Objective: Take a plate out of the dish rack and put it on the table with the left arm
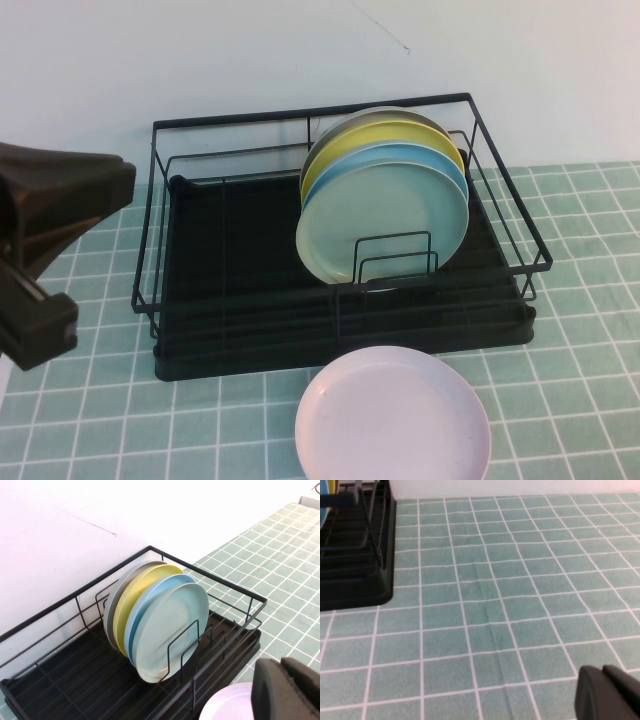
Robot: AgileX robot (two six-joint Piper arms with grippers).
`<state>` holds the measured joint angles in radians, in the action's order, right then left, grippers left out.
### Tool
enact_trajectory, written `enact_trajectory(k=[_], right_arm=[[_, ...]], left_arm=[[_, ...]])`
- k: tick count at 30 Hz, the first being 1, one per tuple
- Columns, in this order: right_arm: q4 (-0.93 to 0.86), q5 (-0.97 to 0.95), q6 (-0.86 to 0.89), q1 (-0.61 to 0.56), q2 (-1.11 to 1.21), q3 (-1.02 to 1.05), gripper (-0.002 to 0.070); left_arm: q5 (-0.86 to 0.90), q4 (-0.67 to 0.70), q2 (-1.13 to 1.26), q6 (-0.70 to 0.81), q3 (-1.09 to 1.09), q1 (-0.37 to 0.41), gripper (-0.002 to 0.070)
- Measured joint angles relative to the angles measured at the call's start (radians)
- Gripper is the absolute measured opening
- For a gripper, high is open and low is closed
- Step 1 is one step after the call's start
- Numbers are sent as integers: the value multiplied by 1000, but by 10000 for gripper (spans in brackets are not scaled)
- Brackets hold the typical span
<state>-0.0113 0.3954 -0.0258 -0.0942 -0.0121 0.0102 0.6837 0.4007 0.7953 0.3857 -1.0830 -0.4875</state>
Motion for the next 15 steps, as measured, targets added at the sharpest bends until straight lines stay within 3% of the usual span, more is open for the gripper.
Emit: enact_trajectory(k=[15], right_arm=[[0, 0, 0, 0, 0, 0, -2]], left_arm=[[-75, -74, 8, 0, 67, 0, -2]])
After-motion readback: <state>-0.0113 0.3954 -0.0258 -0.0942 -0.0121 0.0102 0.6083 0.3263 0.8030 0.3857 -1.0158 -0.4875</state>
